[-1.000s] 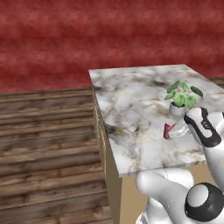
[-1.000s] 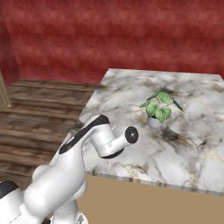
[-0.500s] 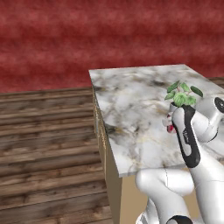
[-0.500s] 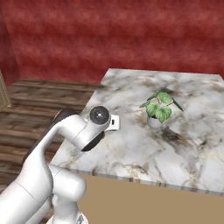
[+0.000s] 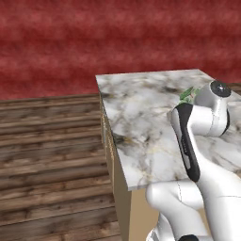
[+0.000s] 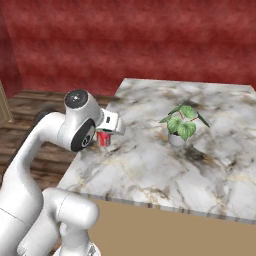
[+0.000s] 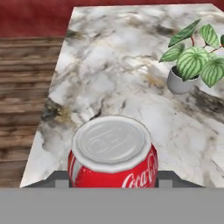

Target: Pick the can from the counter and place it in the open cabinet.

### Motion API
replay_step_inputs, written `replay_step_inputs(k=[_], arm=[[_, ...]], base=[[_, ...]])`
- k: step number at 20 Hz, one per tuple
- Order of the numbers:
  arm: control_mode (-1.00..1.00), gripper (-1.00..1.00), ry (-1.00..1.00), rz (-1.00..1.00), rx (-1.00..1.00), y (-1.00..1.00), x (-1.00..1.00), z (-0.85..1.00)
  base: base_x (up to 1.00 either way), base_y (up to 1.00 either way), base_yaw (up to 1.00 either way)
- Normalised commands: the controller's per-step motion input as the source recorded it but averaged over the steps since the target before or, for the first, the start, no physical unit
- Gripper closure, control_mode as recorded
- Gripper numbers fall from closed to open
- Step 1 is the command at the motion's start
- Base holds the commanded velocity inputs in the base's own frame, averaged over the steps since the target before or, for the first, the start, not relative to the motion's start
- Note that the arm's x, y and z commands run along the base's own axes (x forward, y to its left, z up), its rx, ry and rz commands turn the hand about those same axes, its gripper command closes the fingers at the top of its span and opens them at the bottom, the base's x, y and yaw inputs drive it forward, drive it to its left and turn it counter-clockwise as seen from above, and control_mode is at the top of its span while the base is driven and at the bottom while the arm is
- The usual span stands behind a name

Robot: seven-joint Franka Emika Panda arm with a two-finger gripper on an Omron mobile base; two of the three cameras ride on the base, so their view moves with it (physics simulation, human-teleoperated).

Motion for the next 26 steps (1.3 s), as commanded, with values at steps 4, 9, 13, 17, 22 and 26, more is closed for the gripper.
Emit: replay_step_inputs(k=[4, 9, 13, 17, 22, 26], arm=[[-1.0, 1.0, 0.02, -0.17, 0.0, 0.12, -0.51, 0.74], [-1.0, 1.0, 0.0, -0.13, 0.0, 0.18, -0.58, 0.69], [-1.0, 1.0, -0.01, -0.09, 0.0, 0.17, -0.58, 0.56], [-1.0, 1.0, -0.1, -0.04, 0.0, 0.17, -0.56, 0.41], [-1.0, 1.0, -0.01, -0.01, 0.0, 0.0, -0.11, 0.06], [-1.0, 1.0, 0.0, 0.0, 0.0, 0.0, 0.0, 0.0]], base=[[0.0, 0.0, 0.0], [0.0, 0.0, 0.0], [0.0, 0.0, 0.0], [0.0, 0.0, 0.0], [0.0, 0.0, 0.0], [0.0, 0.0, 0.0]])
